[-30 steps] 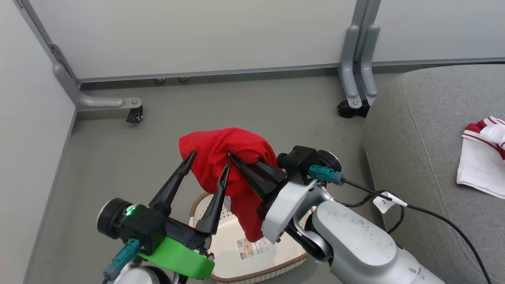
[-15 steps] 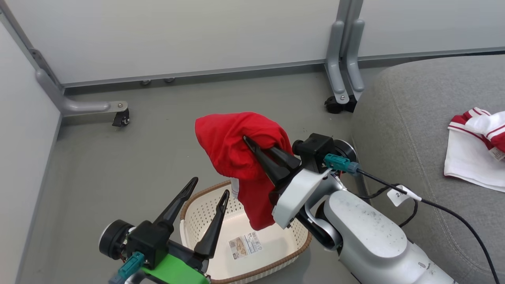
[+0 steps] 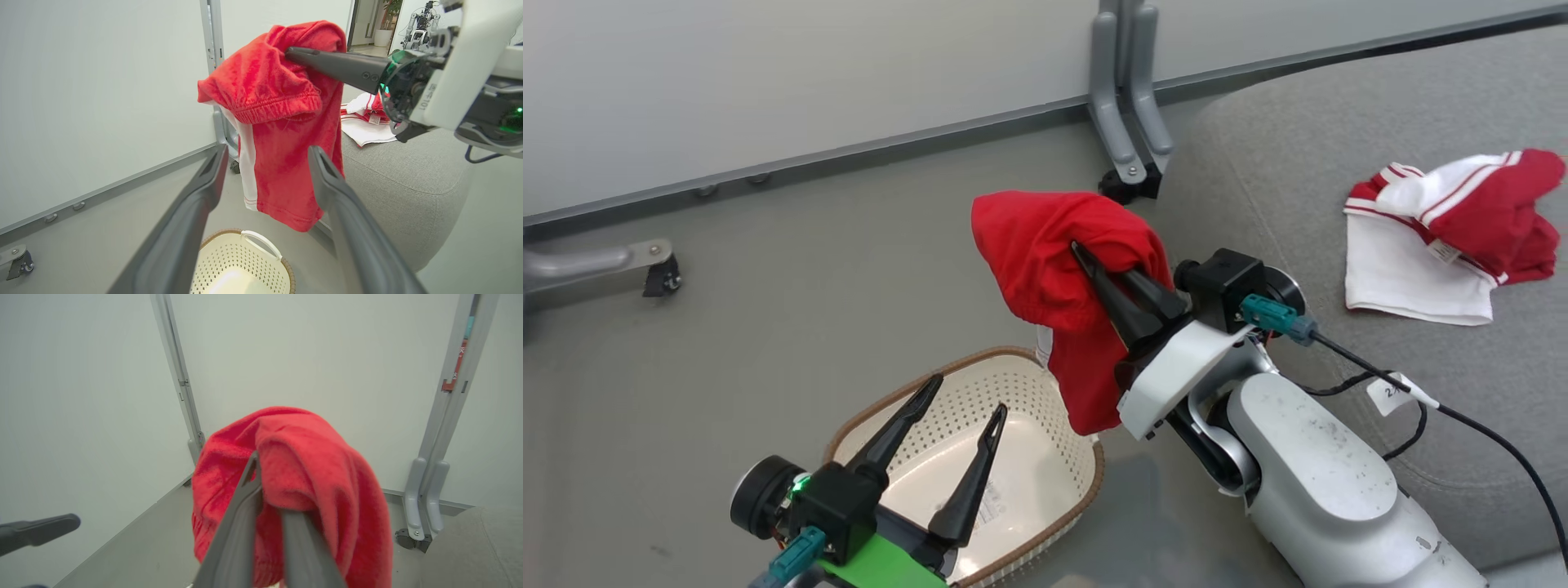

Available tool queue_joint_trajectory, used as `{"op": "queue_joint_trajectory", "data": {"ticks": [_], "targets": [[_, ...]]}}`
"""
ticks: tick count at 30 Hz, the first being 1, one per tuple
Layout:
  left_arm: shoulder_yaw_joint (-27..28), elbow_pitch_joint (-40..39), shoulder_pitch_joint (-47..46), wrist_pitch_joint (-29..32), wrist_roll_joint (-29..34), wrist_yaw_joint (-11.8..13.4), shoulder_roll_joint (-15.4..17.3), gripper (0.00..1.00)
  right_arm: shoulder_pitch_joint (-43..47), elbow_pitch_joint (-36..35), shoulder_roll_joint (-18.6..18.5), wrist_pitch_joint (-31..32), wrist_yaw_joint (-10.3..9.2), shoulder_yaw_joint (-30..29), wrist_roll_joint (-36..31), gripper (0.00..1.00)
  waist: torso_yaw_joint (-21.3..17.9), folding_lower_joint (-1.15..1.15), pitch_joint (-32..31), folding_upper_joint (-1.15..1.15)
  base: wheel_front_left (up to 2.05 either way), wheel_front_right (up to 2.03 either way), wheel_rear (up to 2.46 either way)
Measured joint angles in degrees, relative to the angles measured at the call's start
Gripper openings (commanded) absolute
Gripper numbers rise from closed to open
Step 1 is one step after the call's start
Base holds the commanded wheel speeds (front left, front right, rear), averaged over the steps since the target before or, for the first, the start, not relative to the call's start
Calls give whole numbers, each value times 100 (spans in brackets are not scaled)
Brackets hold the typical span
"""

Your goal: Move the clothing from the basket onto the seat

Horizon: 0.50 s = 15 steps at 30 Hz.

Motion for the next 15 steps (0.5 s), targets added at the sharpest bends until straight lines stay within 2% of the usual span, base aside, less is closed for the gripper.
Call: {"op": "queue_joint_trajectory", "data": {"ticks": [15], "targets": [[-143, -308, -108, 304, 101, -108, 260, 100, 441, -220, 9, -101, 0, -895, -332, 0, -1349, 0, 402, 0, 0, 0, 0]]}}
